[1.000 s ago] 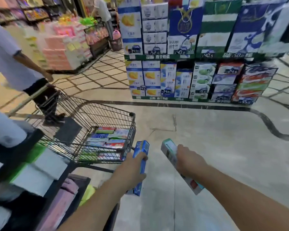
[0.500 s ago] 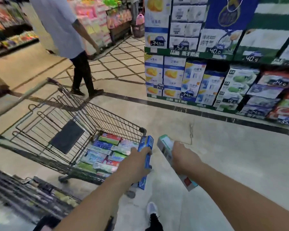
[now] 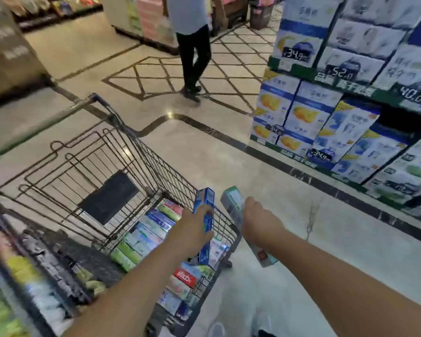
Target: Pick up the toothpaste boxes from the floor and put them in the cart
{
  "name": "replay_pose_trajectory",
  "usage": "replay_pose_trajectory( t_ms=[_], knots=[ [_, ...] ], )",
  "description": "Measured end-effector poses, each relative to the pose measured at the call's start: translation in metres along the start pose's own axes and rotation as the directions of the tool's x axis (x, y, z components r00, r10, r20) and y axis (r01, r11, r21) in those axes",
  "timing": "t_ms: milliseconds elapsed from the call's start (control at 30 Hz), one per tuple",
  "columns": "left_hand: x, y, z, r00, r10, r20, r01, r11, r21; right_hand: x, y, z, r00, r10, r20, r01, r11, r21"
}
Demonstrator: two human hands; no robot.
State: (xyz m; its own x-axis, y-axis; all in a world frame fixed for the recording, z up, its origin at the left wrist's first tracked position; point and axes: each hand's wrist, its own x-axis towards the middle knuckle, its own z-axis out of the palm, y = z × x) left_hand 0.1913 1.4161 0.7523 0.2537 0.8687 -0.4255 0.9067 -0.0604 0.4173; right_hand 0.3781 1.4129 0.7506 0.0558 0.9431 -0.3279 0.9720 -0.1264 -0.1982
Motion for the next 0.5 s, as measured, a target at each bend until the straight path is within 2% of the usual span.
replay_pose_trajectory(
  t_ms=[100,200,300,367,500],
  knots=[
    [0.022,-0.041,0.002,0.988,-0.149,-0.035,0.144,0.983,-0.118,0.046,-0.035,0.012,0.989,-0.138,0.054,0.136,0.99,0.036],
    [0.04,-0.076,0.012,0.949,-0.312,-0.043,0.293,0.925,-0.243,0.087,-0.067,0.036,0.953,-0.256,0.159,0.255,0.967,0.027],
    [0.058,-0.1,0.031,0.894,-0.446,-0.031,0.391,0.814,-0.429,0.122,-0.091,0.061,0.919,-0.293,0.264,0.283,0.956,0.074],
    [0.071,-0.11,0.049,0.86,-0.51,-0.011,0.422,0.723,-0.547,0.141,-0.1,0.077,0.89,-0.314,0.33,0.318,0.947,0.044],
    [0.098,-0.119,0.095,0.792,-0.611,0.012,0.45,0.57,-0.688,0.171,-0.105,0.12,0.847,-0.341,0.407,0.37,0.929,0.008]
  ],
)
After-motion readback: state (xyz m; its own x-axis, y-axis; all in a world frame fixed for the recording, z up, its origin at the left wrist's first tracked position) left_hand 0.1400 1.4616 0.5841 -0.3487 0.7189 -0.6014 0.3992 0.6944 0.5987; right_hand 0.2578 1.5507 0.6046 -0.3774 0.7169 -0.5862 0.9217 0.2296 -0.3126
